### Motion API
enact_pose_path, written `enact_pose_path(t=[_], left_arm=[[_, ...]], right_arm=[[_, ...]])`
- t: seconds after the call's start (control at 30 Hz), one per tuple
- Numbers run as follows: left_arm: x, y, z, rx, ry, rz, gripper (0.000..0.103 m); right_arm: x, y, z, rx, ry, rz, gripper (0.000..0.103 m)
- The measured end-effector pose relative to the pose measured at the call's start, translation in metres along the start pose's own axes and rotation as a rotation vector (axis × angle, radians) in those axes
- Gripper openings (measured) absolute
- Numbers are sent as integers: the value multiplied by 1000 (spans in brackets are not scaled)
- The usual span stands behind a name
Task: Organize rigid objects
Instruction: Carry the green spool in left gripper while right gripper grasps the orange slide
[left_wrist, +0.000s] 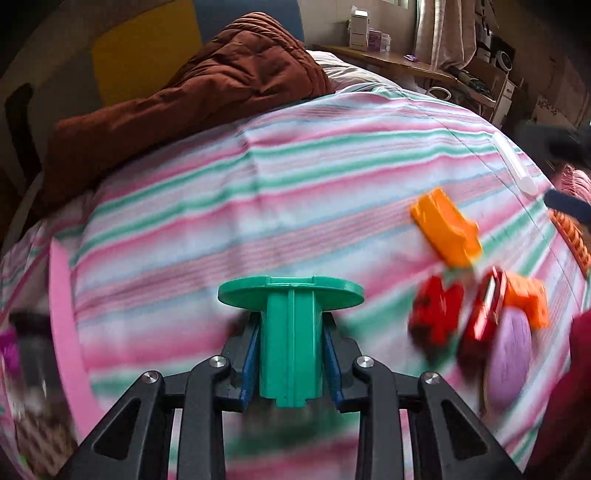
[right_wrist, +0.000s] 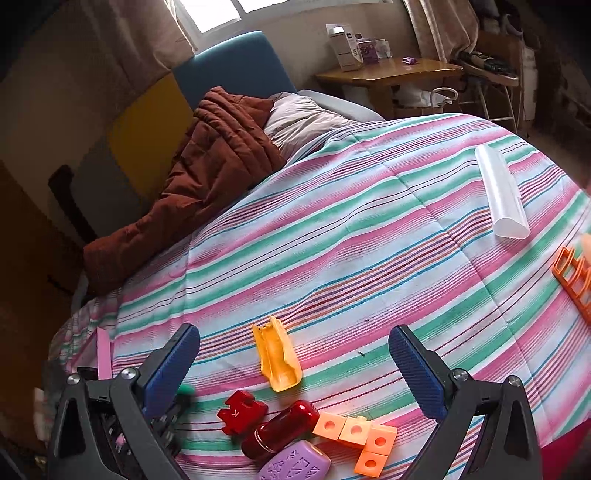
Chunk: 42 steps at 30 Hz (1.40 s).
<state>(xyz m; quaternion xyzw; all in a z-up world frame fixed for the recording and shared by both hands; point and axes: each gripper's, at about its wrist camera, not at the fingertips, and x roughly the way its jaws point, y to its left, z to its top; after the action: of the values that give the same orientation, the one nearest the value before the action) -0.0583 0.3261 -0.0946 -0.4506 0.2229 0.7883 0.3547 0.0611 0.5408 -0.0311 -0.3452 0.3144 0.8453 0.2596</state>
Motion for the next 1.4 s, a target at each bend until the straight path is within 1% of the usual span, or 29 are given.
enact_pose_path(t=[0.1,0.23,0.4,0.53,0.67,0.87,1.1,1.4], left_arm=[[-14,-1,-21,-7,3,-10,30],[-24,-9,-37,-18,4,-28,30],[-34,-17,-55,-34,-7,-41,30],[-39,-21,-62,-35,-11,-44,30],[-38,-19,-63,-32,-20,-40,30],[-30,-18,-50,-38,-24,-41,30],[-18,-20,-37,-24,-49,-36,31],[-14,-20,-33,-9,-60,-45,32]], right_arm=[[-1,-1,-1,-1,-5,-5,103],[-1,-1,-3,-7,-10,-20,103],[0,2,-4,-25,-13,-21,103],[1,10,-5,-67,-16,-6,103],[1,22,-9,-127,-17,11,103],[4,37,-13,-200,-12,16,103],[9,34,-13,-187,3,11,103],[13,35,-15,-206,8,-17,103]])
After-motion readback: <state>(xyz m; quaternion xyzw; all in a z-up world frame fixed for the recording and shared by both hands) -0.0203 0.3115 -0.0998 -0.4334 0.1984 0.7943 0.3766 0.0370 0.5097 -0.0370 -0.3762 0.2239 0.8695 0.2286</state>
